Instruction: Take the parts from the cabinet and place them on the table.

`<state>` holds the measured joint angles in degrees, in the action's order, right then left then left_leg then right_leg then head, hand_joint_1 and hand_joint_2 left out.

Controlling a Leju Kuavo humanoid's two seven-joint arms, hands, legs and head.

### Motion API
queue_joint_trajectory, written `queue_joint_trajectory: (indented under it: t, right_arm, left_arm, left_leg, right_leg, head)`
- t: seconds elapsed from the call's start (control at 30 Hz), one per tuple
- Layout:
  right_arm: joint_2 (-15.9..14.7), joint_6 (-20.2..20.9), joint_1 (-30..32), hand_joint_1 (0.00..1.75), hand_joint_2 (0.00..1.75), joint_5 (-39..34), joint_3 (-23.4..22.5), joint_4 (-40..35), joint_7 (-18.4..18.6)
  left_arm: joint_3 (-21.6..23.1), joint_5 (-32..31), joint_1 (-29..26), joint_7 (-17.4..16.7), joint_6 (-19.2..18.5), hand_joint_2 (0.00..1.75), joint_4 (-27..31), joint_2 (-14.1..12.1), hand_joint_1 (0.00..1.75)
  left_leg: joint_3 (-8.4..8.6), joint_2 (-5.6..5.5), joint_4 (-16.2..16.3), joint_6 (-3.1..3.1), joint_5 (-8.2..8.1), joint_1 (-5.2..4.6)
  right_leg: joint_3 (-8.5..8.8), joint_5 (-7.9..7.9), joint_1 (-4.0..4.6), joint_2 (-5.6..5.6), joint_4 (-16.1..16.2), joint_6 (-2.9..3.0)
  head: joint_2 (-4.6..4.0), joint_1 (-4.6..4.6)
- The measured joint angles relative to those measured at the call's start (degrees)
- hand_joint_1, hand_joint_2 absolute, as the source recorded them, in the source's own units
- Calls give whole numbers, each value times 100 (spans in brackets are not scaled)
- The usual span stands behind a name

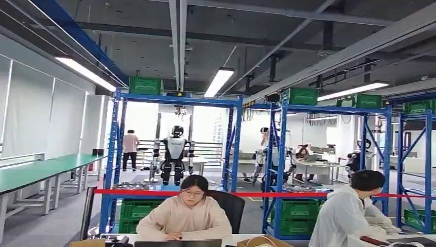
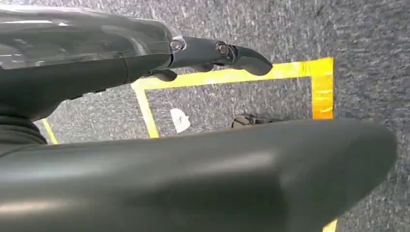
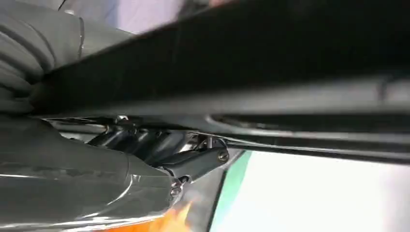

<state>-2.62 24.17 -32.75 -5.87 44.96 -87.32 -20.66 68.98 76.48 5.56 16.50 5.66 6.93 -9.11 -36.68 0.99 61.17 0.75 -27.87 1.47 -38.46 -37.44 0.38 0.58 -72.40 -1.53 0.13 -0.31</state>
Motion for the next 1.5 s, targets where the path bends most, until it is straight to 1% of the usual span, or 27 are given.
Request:
queue_joint_trajectory:
  t: [0.03,0.07,0.1,0.13,0.2,0.33,0.4,0.43,0.53,0.57,0.6,0.63,0.7,0.73,0.77,0.9,0.97,1.03,1.07,1.1,1.13,1.2,1.23,1.37,1.4,1.43,1.5]
  right_arm:
    - [-9,-190,-48,175,175,297,17,26,2]
    - [-15,-394,-88,175,175,611,39,44,31]
    - [-15,-566,-150,175,175,881,61,57,90]
    - [-15,-724,-236,175,175,1129,85,74,157]
    - [4,-1086,-480,175,175,1728,144,96,362]
    - [134,-1823,-982,175,175,3248,234,424,936]
    - [254,-2188,-1253,175,175,4317,284,726,1433]
    - [325,-2346,-1410,175,175,4762,308,927,1625]
    - [481,-2758,-1743,175,175,6138,358,1608,2303]
    - [535,-2821,-1821,175,175,6571,358,1904,2567]
    - [570,-2871,-1900,175,175,6889,352,2210,2745]
    - [599,-2913,-1979,175,175,7097,330,2489,2809]
    - [680,-2954,-2116,175,175,7277,240,3035,2859]
    - [719,-2954,-2194,175,175,7342,182,3312,2889]
    - [743,-2954,-2271,175,175,7411,131,3601,2916]
    - [796,-2932,-2388,175,175,7528,-51,4457,3023]
    - [820,-2911,-2466,175,175,7568,-164,4849,3055]
    - [828,-2853,-2505,175,175,7590,-236,5200,3104]
    - [835,-2797,-2494,175,175,7592,-267,5380,3130]
    - [833,-2753,-2482,175,175,7592,-291,5516,3150]
    - [835,-2711,-2481,175,175,7596,-322,5633,3172]
    - [835,-2635,-2495,175,175,7579,-415,5781,3218]
    - [833,-2576,-2515,175,175,7553,-467,5872,3246]
    - [831,-2353,-2534,175,175,7500,-627,6111,3272]
    - [844,-2298,-2531,175,175,7465,-678,6135,3270]
    - [866,-2262,-2536,175,175,7443,-717,6159,3266]
    - [890,-2207,-2526,175,175,7373,-761,6205,3197]
  left_arm:
    - [4,31,-3,-4,2,175,0,0,0]
    - [11,35,-6,-7,11,175,0,0,0]
    - [15,44,-6,-7,11,175,0,2,0]
    - [24,54,-2,-7,11,175,0,4,0]
    - [48,85,11,-7,7,175,0,33,0]
    - [123,98,17,-4,-22,175,0,61,0]
    - [186,89,37,4,-31,175,0,70,0]
    - [216,89,40,4,-31,175,2,72,0]
    - [319,92,32,2,-28,175,0,70,0]
    - [350,92,27,2,-30,175,0,70,0]
    - [389,92,28,0,-29,175,0,70,0]
    - [424,92,28,-4,-31,175,0,68,0]
    - [492,92,31,-11,-28,175,0,63,0]
    - [524,92,36,-15,-28,175,0,68,0]
    - [568,92,61,-31,-28,175,0,66,0]
    - [680,92,77,-77,-28,175,0,66,0]
    - [741,89,118,-98,-28,175,0,63,0]
    - [780,90,156,-114,-28,175,0,55,0]
    - [804,92,162,-120,-28,175,0,48,0]
    - [824,94,161,-127,-28,175,0,48,0]
    - [839,100,160,-129,-26,175,0,48,0]
    - [879,122,167,-129,-24,175,0,48,0]
    - [887,133,167,-129,-24,175,0,48,0]
    - [914,149,153,-133,-24,175,0,48,0]
    - [916,149,150,-131,-24,175,0,42,0]
    - [918,149,149,-131,-24,175,0,35,0]
    - [936,149,152,-100,-26,175,0,33,0]
  left_leg:
    - [2,-7,1,5,-3,-8]
    - [10,-17,1,12,-8,-17]
    - [21,-28,1,22,-16,-25]
    - [39,-42,0,26,-21,-31]
    - [80,-63,-17,16,-37,-26]
    - [74,-68,-73,-86,0,-22]
    - [86,-70,-58,-139,-48,-26]
    - [4,-72,134,-143,-206,-35]
    - [-544,-73,1326,-185,-746,-34]
    - [-649,-72,1530,-196,-756,-30]
    - [-615,-71,1438,-214,-635,-22]
    - [-465,-71,1098,-230,-407,-4]
    - [-21,-67,152,-269,86,39]
    - [61,-70,10,-276,11,23]
    - [60,-82,-50,-193,6,18]
    - [65,-107,-65,-77,25,22]
    - [73,-110,-65,-26,17,22]
    - [83,-111,-64,-9,6,11]
    - [90,-112,-63,1,0,6]
    - [100,-119,-63,6,-4,0]
    - [113,-125,-63,15,-13,-8]
    - [146,-131,-66,10,-32,-12]
    - [151,-129,-82,3,-43,-5]
    - [154,-129,-140,-90,-23,3]
    - [163,-128,-168,-129,-45,-22]
    - [146,-122,-83,-127,-140,-23]
    - [-142,-122,581,-135,-504,-29]
  right_leg:
    - [-240,-95,1,0,-407,7]
    - [-344,-41,1,-2,-514,16]
    - [-317,137,3,-8,-363,41]
    - [-182,398,9,-17,6,74]
    - [265,980,53,-54,1075,176]
    - [332,920,97,-79,1271,222]
    - [414,1013,39,-50,1442,265]
    - [418,1029,34,-53,1467,303]
    - [419,1030,41,-51,1466,308]
    - [420,1030,41,-49,1465,307]
    - [425,1028,36,-46,1463,304]
    - [426,1024,31,-47,1455,297]
    - [419,984,14,-58,1397,246]
    - [379,954,53,-70,1351,203]
    - [329,951,61,-79,1284,192]
    - [333,902,35,-64,1282,119]
    - [127,602,12,-65,780,52]
    - [-344,239,-9,-64,-175,24]
    - [-496,201,-9,-65,-445,26]
    - [-530,296,-8,-67,-432,37]
    - [-430,512,-4,-69,-149,64]
    - [-12,1067,32,-72,852,149]
    - [149,1140,74,-78,1225,188]
    - [191,1100,116,-82,1315,257]
    - [261,1152,67,-69,1461,279]
    - [300,1179,53,-63,1533,282]
    - [321,1178,44,-60,1538,301]
  head:
    - [0,2]
    - [0,2]
    - [0,0]
    - [0,2]
    - [0,2]
    - [0,2]
    - [0,2]
    - [0,4]
    - [0,2]
    - [0,2]
    - [0,2]
    - [0,4]
    - [0,2]
    - [0,2]
    - [0,-9]
    - [0,-2]
    - [0,-2]
    - [0,-4]
    - [0,-4]
    - [0,-2]
    - [0,-4]
    - [0,-4]
    - [0,-2]
    - [2,-2]
    - [2,-2]
    - [0,-4]
    - [0,-4]
